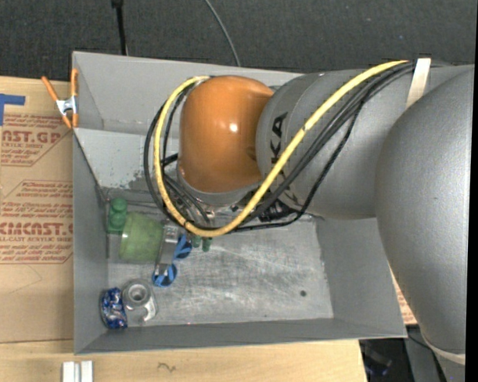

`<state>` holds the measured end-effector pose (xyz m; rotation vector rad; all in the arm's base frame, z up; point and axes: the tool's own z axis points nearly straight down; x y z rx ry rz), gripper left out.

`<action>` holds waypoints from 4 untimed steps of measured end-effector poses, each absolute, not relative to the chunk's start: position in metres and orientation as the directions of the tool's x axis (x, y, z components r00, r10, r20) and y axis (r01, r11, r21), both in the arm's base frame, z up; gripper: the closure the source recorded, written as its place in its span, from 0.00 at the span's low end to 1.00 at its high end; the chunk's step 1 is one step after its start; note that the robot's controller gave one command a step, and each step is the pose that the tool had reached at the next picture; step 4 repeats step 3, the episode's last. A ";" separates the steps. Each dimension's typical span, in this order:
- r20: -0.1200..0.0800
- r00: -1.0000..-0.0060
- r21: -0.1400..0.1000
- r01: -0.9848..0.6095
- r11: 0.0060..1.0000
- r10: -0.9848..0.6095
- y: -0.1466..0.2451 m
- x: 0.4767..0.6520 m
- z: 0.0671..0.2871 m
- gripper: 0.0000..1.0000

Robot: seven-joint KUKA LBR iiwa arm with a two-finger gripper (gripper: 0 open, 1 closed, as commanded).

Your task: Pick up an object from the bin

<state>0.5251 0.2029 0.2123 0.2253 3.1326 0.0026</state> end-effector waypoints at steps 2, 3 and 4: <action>-0.001 -0.990 0.002 0.143 0.990 0.143 0.203 0.525 0.212 1.00; -0.001 -0.990 0.002 0.143 0.990 0.143 0.203 0.525 0.212 1.00; -0.001 -0.990 0.002 0.143 0.990 0.143 0.203 0.525 0.212 1.00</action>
Offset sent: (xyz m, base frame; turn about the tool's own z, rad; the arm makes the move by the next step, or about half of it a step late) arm 0.0000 0.0000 0.0000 0.0000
